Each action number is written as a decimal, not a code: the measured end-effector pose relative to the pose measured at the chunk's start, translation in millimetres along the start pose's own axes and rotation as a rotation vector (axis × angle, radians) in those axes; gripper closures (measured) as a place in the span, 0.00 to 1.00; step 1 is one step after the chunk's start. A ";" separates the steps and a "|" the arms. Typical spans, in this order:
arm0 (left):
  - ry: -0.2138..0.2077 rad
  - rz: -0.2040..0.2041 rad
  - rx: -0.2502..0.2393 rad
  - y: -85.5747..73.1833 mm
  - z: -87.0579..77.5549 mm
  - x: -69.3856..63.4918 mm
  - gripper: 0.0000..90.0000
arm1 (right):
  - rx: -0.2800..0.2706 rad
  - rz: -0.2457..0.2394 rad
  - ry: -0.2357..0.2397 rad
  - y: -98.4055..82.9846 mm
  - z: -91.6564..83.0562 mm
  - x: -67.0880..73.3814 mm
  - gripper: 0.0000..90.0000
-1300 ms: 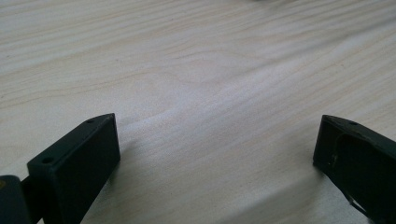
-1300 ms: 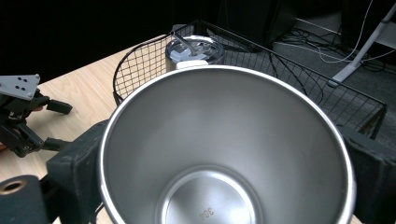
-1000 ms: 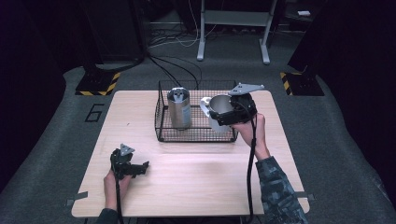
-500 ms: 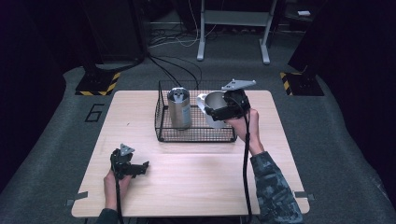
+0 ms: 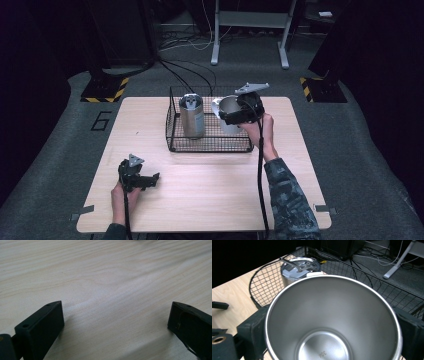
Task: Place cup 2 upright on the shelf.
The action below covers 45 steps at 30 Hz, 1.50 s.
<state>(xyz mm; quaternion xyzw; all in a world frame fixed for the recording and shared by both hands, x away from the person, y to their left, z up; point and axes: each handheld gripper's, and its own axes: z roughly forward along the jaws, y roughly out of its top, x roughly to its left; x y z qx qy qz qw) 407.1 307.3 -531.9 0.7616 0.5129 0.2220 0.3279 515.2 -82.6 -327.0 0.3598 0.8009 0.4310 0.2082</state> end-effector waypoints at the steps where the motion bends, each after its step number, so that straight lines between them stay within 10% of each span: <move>1: 0.000 0.000 -0.001 0.0 0.1 0.0 0.00 | -0.003 0.002 -0.004 -0.5 2.0 -1.3 0.06; 45: -0.001 0.012 0.008 0.3 -0.5 0.7 0.01 | 0.071 0.114 -0.080 -13.6 72.4 -33.5 0.06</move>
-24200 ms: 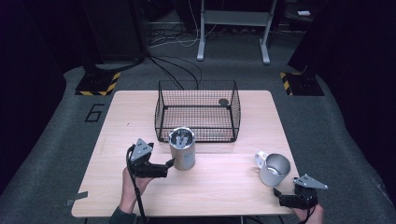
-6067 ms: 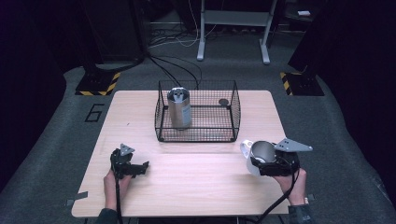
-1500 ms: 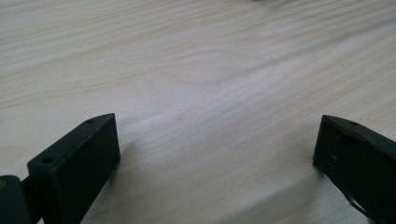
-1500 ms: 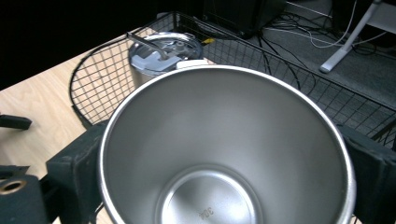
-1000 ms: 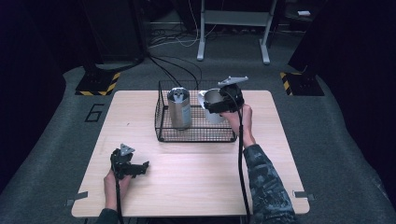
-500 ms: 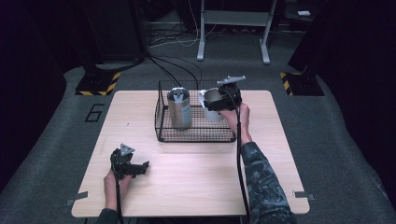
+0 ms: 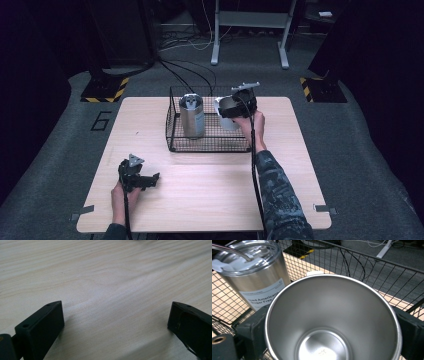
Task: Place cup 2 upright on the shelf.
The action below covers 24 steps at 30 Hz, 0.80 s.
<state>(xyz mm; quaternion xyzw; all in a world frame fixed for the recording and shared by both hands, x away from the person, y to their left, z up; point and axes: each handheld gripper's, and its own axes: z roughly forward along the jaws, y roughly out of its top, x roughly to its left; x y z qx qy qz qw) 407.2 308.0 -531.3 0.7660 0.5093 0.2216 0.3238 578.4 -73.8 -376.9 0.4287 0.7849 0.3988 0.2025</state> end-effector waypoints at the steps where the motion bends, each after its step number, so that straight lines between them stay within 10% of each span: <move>1: 0.000 0.000 0.000 0.0 0.0 0.0 0.01 | 0.004 0.000 -0.003 -0.6 1.6 -0.1 0.06; 24: -0.008 0.012 0.017 0.5 -1.3 0.8 0.01 | 0.081 0.032 0.005 -9.5 26.6 2.5 0.06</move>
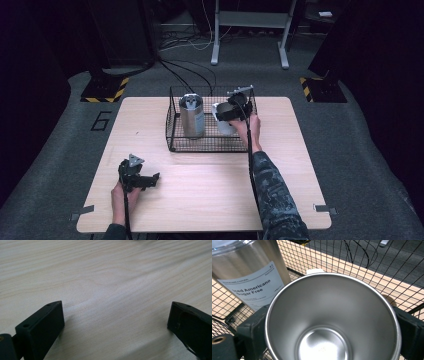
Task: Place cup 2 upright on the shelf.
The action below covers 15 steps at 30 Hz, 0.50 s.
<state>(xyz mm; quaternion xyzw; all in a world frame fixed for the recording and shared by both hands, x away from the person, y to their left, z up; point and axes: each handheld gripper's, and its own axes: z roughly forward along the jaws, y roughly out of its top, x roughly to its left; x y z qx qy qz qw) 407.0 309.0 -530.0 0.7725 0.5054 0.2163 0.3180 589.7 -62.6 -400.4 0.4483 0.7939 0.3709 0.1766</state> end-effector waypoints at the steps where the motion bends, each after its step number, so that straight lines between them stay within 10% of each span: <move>1: 0.000 -0.001 0.000 0.0 0.0 -0.1 0.01 | 0.009 0.000 0.002 -0.2 0.4 -0.3 0.06; 15: 0.000 -0.006 -0.007 -0.3 0.6 -0.5 0.01 | 0.046 0.002 -0.003 -8.9 11.2 1.0 0.06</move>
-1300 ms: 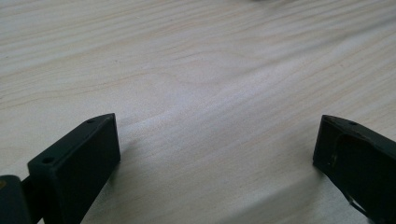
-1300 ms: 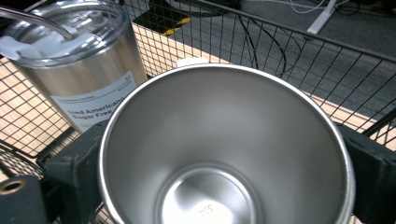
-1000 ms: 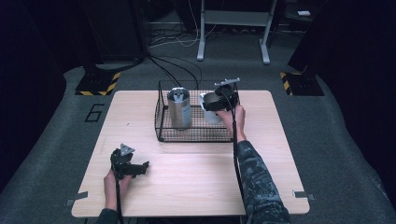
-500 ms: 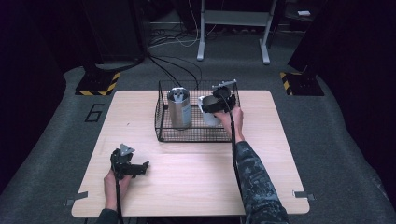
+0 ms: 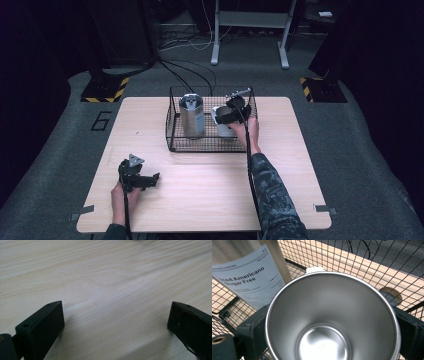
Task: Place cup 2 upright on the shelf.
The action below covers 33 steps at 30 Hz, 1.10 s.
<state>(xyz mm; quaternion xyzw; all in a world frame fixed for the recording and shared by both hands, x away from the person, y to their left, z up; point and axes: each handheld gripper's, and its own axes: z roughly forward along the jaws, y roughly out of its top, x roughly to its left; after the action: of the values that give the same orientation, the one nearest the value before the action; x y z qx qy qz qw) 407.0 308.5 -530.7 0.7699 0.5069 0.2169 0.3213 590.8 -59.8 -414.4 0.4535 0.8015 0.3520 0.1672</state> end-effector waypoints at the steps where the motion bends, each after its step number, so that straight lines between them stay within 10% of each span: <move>1: 0.000 0.003 0.002 0.1 -0.2 0.3 0.01 | -0.001 -0.001 -0.003 -0.4 0.7 -0.2 0.06; 33: 0.001 0.002 0.000 0.1 0.0 0.1 0.01 | 0.106 -0.014 -0.003 -4.7 11.4 -0.9 0.06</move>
<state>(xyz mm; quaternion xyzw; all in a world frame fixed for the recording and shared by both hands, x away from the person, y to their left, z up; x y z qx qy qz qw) 407.1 308.6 -530.6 0.7704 0.5063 0.2176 0.3207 595.2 -57.5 -425.8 0.4568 0.8219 0.3072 0.1464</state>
